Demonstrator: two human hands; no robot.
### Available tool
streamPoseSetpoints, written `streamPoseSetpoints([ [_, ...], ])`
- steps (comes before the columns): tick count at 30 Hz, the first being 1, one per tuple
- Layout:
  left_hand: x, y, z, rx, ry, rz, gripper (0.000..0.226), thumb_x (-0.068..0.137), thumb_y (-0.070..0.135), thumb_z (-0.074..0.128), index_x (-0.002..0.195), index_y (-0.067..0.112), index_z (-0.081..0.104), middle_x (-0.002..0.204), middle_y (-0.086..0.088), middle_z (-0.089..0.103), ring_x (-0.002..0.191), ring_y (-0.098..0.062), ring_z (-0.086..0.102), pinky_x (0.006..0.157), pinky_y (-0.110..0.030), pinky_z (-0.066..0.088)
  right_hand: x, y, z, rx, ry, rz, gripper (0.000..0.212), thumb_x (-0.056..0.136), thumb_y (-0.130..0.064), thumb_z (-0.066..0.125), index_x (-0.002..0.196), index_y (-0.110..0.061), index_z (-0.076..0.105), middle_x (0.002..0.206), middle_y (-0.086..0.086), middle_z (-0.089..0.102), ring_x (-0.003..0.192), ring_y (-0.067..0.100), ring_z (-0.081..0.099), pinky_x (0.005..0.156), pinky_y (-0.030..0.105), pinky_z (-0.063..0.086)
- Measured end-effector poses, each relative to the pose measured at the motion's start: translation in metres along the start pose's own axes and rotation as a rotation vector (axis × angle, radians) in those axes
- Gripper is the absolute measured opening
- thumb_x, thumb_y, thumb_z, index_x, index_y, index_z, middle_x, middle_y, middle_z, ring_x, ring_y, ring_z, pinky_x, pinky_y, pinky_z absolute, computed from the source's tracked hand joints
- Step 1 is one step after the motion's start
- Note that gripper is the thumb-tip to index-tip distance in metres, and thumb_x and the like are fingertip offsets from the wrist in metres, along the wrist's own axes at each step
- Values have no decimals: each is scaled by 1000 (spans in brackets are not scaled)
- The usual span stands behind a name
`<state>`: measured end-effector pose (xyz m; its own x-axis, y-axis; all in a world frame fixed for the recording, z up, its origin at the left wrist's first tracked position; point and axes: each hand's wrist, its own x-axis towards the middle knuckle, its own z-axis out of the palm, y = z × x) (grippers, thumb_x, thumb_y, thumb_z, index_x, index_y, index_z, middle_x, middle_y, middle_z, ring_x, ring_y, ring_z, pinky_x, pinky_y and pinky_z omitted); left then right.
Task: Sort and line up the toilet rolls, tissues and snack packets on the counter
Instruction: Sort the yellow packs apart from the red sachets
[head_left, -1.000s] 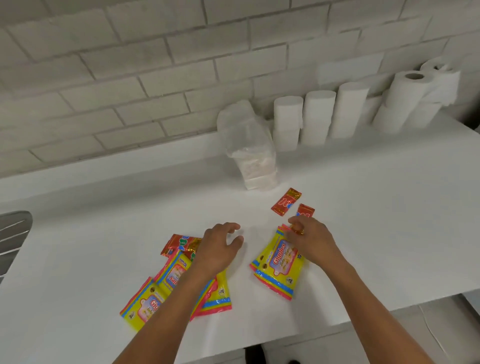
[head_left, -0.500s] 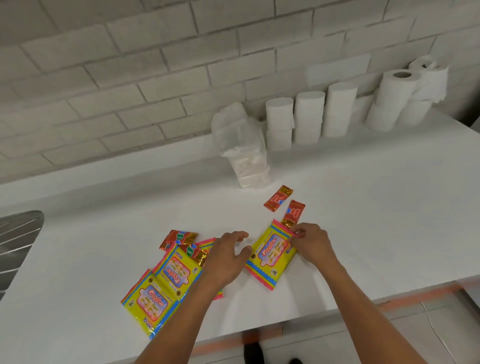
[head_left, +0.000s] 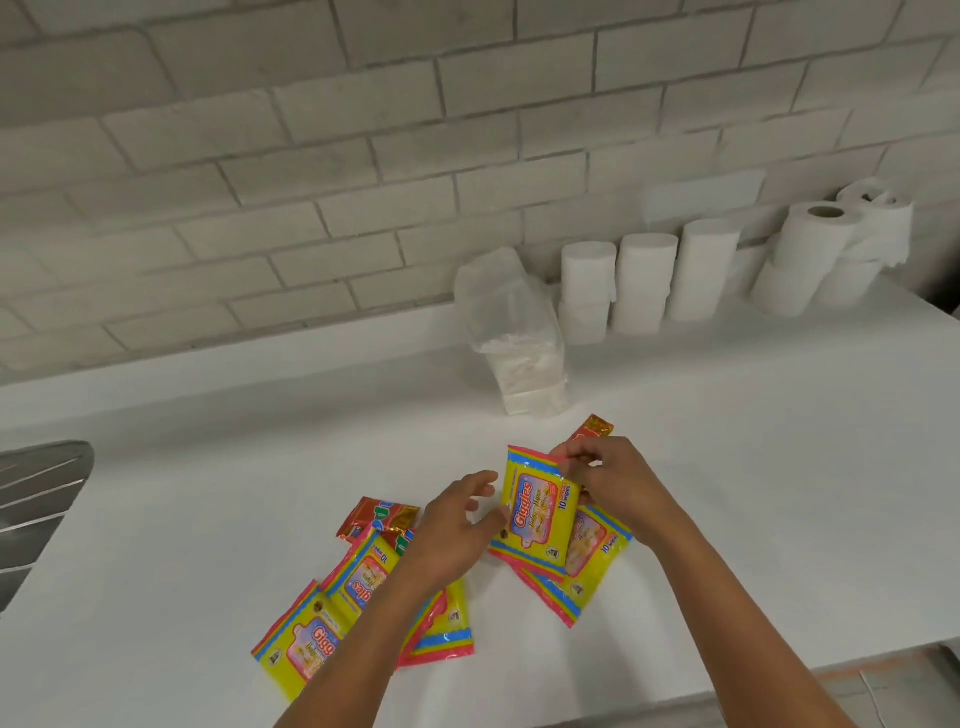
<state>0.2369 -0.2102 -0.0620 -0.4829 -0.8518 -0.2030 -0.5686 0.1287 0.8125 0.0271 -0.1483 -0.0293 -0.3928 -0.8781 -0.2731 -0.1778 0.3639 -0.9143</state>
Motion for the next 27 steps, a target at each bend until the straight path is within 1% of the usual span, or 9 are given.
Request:
streamPoseSetpoints([
  [3,6,-2,-20,-72,-28,-8,46,92,43,66,135,40,51,122,16,61,111,-4,59,82,-19,53,8,-20,11,135,-44,-18,15,95,-6,62,100,-14,74,90,2,73,85,19,74,79,38,62],
  [6,11,-3,-37,-173,-31,6,39,92,41,68,128,40,54,115,18,67,98,1,68,73,-14,54,19,-34,23,256,-82,-18,14,95,-5,62,101,-12,73,96,13,75,87,23,75,77,36,62],
  [11,31,-9,-68,-330,-17,2,21,95,23,66,116,24,65,106,7,76,93,-12,74,84,-32,59,35,-47,44,363,-18,-31,13,93,-3,64,97,-13,72,94,13,72,86,22,72,78,36,62],
  [14,48,-16,-87,-364,10,-13,18,95,20,66,113,19,66,105,4,76,94,-16,74,84,-32,58,41,-45,48,356,71,-43,17,93,-6,65,103,-19,71,99,9,70,91,25,74,83,39,59],
  [18,89,-31,-110,-357,116,-105,16,96,20,66,112,20,63,106,4,74,94,-13,72,77,-23,55,41,-25,48,199,128,-19,16,94,-16,65,102,-28,70,101,4,70,90,23,72,79,38,58],
  [20,114,-36,-118,-385,154,-164,17,95,18,66,112,18,62,108,0,73,93,-15,71,75,-27,55,35,-14,46,66,142,3,14,94,-23,65,102,-33,70,98,-3,71,92,15,70,82,37,57],
  [23,151,-40,-125,-384,180,-219,19,94,14,66,112,17,62,107,-4,71,88,-16,69,69,-30,54,21,1,46,-50,181,19,13,96,-26,63,107,-31,68,100,-13,67,91,1,64,72,18,48],
  [24,164,-41,-126,-394,182,-237,21,92,12,66,112,16,62,106,-6,71,86,-17,69,68,-30,54,16,7,46,-90,191,37,14,96,-27,62,109,-31,67,101,-14,66,90,-1,63,70,16,46],
  [27,194,-43,-127,-449,168,-304,25,87,8,69,111,14,64,103,-9,72,82,-22,70,72,-34,57,9,25,46,-267,218,122,19,97,-32,60,116,-34,62,112,-11,60,98,8,60,80,25,49],
])
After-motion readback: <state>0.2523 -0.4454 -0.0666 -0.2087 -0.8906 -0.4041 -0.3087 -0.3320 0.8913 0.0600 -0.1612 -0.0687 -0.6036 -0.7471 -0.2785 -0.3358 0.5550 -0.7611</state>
